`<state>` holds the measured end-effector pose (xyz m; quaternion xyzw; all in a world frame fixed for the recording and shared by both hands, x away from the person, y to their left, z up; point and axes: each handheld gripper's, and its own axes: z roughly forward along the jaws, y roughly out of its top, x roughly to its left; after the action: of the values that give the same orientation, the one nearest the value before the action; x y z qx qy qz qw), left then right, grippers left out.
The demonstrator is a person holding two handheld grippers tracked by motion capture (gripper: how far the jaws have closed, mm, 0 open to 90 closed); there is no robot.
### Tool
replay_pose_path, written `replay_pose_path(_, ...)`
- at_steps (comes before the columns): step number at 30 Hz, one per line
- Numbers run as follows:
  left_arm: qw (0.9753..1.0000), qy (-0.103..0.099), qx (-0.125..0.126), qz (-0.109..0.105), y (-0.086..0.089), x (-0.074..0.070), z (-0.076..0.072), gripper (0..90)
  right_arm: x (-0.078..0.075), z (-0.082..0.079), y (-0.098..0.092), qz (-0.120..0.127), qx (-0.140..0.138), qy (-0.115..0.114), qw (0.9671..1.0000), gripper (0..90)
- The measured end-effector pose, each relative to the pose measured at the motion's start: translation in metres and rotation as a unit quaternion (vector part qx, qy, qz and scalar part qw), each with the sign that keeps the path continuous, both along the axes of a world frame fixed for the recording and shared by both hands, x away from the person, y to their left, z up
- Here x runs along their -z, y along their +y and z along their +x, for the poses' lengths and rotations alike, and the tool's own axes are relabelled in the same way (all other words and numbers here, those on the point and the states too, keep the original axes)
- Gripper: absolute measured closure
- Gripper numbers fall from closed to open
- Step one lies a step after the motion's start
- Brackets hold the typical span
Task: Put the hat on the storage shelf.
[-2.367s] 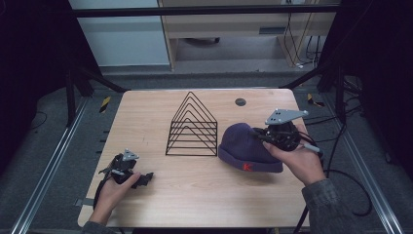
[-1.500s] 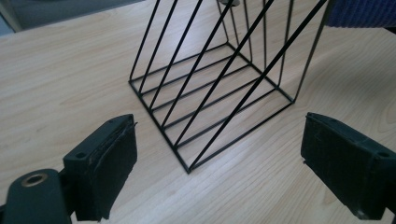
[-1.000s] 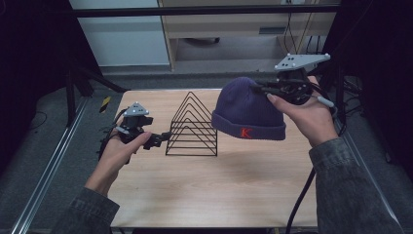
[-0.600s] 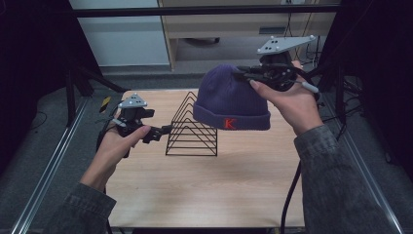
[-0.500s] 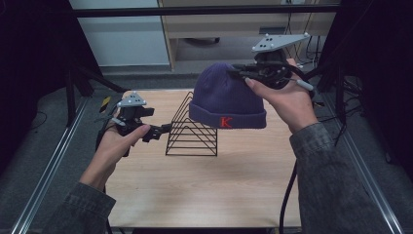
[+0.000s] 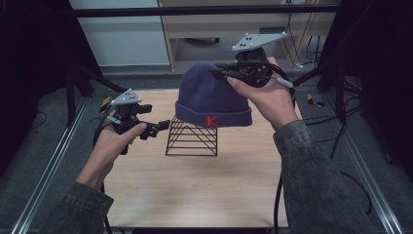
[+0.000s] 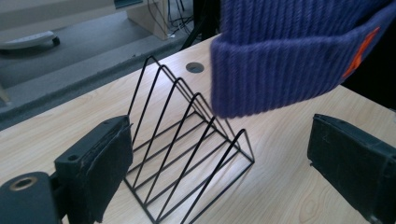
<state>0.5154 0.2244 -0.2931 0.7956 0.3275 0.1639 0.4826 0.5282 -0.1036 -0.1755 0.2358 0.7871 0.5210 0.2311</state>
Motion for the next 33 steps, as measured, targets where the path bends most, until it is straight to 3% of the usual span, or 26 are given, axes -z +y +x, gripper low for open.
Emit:
replay_pose_path(12,0.9996,-0.004,0.028,0.008,-0.01,0.006,0.006,3.8,0.001,0.0,0.017,0.013,-0.021,0.001,0.9997,81.1)
replay_pose_path(23,0.9988,0.007,0.044,-0.019,-0.017,0.017,0.022,7.1,0.008,0.001,0.032,0.016,-0.036,0.009,0.9992,81.1)
replay_pose_path(27,0.9985,0.019,0.049,-0.016,-0.022,0.027,0.027,17.5,0.01,0.002,0.036,0.015,-0.043,0.012,0.9989,81.0)
replay_pose_path(33,0.9989,0.008,0.047,-0.005,-0.025,0.031,0.029,55.7,0.014,0.006,0.04,0.007,-0.047,0.012,0.9988,81.0)
